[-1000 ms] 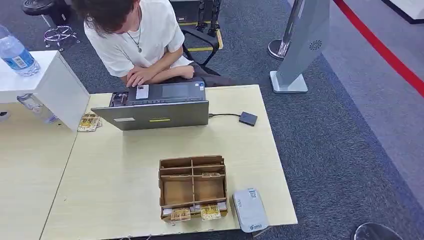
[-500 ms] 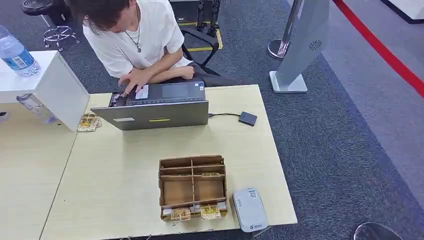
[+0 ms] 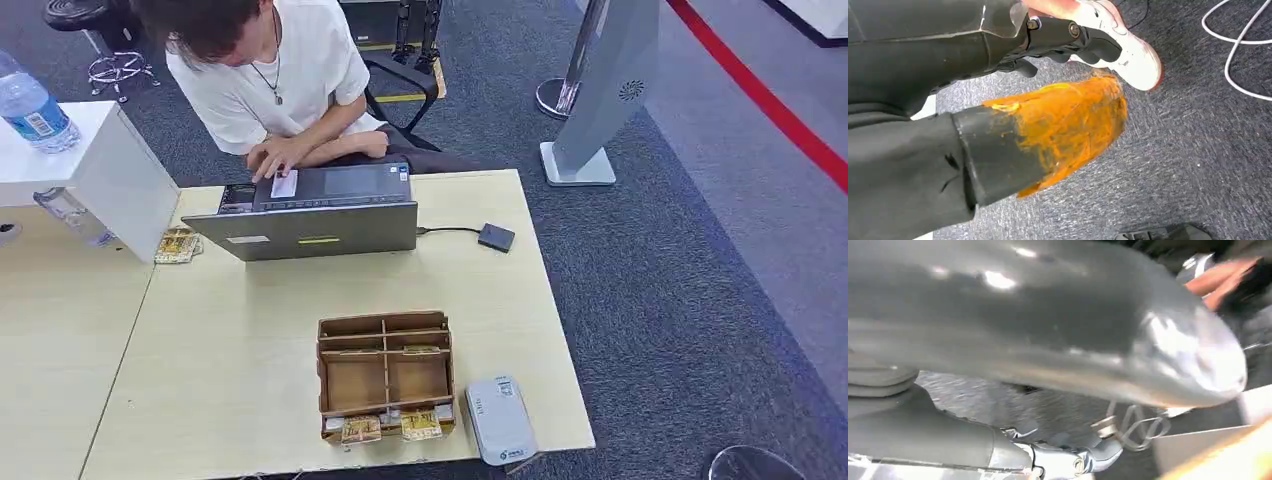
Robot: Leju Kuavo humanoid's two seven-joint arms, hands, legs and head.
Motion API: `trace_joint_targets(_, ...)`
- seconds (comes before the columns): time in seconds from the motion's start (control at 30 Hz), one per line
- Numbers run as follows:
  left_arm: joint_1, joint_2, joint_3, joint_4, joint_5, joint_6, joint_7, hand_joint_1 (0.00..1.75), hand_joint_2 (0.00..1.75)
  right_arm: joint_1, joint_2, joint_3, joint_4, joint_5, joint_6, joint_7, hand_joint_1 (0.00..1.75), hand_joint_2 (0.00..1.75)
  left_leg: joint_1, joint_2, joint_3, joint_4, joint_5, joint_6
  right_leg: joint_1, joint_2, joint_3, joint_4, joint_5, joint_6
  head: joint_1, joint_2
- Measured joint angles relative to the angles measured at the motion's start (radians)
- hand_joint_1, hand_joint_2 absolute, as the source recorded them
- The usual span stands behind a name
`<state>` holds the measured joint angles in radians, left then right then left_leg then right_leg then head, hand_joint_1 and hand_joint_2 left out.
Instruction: Pass the card to the sensor for recognition and then transmit it.
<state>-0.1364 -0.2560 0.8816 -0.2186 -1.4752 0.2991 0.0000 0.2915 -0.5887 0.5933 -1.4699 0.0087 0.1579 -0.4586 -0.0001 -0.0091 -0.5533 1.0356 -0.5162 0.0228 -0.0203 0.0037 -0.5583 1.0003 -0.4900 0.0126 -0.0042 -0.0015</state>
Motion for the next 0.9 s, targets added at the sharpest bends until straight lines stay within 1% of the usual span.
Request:
trace_joint_targets(0.13,-0.001,0.001,0.000,0.000,-0.006,-0.007,0.000,0.00,0.00,0.001,-0.070,0.055,-0.077,-0.071,0.010,-0.027,0.00,0.00,0.000,0.000,0.000,0.000,0.000,0.000,0.000,0.000,0.000,0.000,0.000,0.000,0.000,0.000)
trace_joint_targets(0.23,-0.001,0.003,-0.001,0.000,-0.009,-0.009,0.001,0.00,0.00,0.000,-0.104,0.087,-0.120,-0.117,0.013,-0.056,0.00,0.00,0.000,0.000,0.000,0.000,0.000,0.000,0.000,0.000,0.000,0.000,0.000,0.000,0.000,0.000)
trace_joint_targets(0.37,-0.001,0.005,-0.001,0.000,-0.015,-0.010,0.004,0.00,0.00,-0.026,-0.106,0.114,-0.149,-0.161,0.037,-0.084,0.00,0.00,0.000,0.000,0.000,0.000,0.000,0.000,0.000,0.000,0.000,0.000,0.000,0.000,0.000,0.000)
trace_joint_targets(0.43,-0.001,0.005,-0.001,0.000,-0.015,-0.010,0.007,0.00,0.00,-0.047,-0.098,0.120,-0.153,-0.175,0.052,-0.096,0.00,0.00,0.000,0.000,0.000,0.000,0.000,0.000,0.000,0.000,0.000,0.000,0.000,0.000,0.000,0.000)
trace_joint_targets(0.57,0.000,0.006,-0.001,0.000,-0.015,-0.008,0.008,0.00,0.00,-0.089,-0.053,0.121,-0.150,-0.181,0.069,-0.108,0.00,0.00,0.001,0.000,0.000,0.000,0.000,0.000,0.001,0.000,0.000,0.000,0.000,0.000,0.000,0.000)
trace_joint_targets(0.63,0.000,0.006,-0.001,0.000,-0.014,-0.005,0.008,0.00,0.00,-0.107,-0.015,0.107,-0.145,-0.173,0.098,-0.122,0.00,0.00,0.001,0.000,0.000,0.000,0.000,0.000,0.001,0.000,0.000,0.000,0.000,0.000,0.000,0.000)
trace_joint_targets(0.73,0.002,0.009,-0.001,0.000,-0.013,-0.003,0.008,0.00,0.00,-0.132,0.060,0.065,-0.135,-0.160,0.156,-0.122,0.00,0.00,0.001,0.000,0.000,0.000,0.000,0.000,0.001,0.000,0.000,0.000,0.000,0.000,0.000,0.000)
trace_joint_targets(0.9,0.007,0.013,-0.001,0.000,0.000,0.007,0.004,0.00,0.00,-0.160,0.195,-0.044,-0.136,-0.172,0.241,-0.101,0.00,0.00,0.001,0.000,0.000,0.000,0.000,0.000,0.001,0.000,0.000,0.001,0.000,0.000,0.000,0.000)
